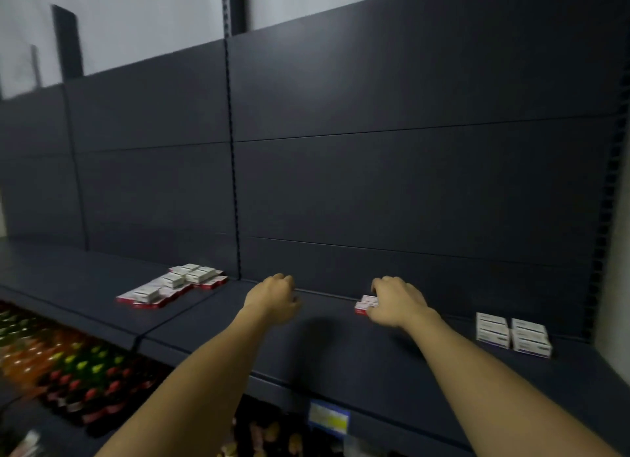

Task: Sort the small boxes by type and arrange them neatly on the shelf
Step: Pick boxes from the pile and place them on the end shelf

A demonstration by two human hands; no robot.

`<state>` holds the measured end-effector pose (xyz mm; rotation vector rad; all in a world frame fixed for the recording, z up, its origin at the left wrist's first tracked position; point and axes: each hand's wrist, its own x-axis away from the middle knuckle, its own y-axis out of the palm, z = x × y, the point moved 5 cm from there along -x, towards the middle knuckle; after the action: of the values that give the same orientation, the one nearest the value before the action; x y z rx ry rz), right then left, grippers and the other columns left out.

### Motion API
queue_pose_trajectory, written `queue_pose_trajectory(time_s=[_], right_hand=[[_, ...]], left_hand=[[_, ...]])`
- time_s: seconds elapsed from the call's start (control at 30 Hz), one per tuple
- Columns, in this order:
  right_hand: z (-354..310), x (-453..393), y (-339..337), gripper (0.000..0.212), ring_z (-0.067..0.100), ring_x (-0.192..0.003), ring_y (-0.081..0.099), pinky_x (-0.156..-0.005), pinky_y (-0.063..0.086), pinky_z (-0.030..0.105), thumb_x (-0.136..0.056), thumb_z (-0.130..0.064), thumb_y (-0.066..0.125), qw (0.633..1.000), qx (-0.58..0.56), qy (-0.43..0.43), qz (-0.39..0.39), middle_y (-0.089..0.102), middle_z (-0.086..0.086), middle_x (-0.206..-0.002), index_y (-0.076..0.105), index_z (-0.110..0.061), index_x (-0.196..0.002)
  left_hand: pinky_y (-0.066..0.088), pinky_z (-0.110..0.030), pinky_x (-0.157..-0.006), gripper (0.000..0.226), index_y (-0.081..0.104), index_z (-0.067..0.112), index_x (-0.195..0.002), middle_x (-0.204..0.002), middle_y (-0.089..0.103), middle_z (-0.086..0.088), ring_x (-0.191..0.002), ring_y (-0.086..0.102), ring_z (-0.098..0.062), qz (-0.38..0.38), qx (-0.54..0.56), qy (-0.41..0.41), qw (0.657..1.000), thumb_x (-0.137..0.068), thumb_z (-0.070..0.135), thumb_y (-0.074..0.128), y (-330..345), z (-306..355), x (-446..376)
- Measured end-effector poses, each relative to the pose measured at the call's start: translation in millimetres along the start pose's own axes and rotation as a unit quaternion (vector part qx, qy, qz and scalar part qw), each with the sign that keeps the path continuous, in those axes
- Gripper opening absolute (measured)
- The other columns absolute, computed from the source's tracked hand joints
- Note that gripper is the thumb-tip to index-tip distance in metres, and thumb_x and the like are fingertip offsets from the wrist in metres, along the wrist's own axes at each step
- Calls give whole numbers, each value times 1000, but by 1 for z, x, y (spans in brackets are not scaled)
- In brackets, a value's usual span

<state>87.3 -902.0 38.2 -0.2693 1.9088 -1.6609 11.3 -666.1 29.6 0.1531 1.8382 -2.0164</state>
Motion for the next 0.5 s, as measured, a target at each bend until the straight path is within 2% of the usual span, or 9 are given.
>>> queue_pose_trajectory(time_s=[0.23, 0.37, 0.5], right_hand=[[-114, -27, 13, 48, 26, -117, 54, -92, 46, 35, -87, -43, 59, 999, -26, -21, 10, 56, 5, -127, 55, -14, -126], [-176, -35, 27, 47, 27, -117, 53, -91, 44, 36, -90, -42, 59, 998, -30, -48, 0, 55, 6, -127, 54, -13, -127], [-231, -51, 45, 47, 27, -117, 53, -92, 46, 37, -90, -39, 59, 996, -53, -70, -9, 55, 6, -128, 54, -13, -128]], left_hand=[[49, -38, -85, 39, 60, 15, -117, -123, 56, -6, -113, 57, -29, -6, -49, -26, 998, -90, 43, 52, -31, -110, 26], [45, -34, -77, 33, 63, 16, -109, -123, 59, -5, -111, 58, -29, -6, -53, -49, 997, -87, 39, 52, -39, -160, 40], [51, -40, -87, 32, 62, 16, -109, -123, 56, -6, -109, 57, -29, -4, -42, -67, 997, -88, 39, 53, -40, -203, 51]])
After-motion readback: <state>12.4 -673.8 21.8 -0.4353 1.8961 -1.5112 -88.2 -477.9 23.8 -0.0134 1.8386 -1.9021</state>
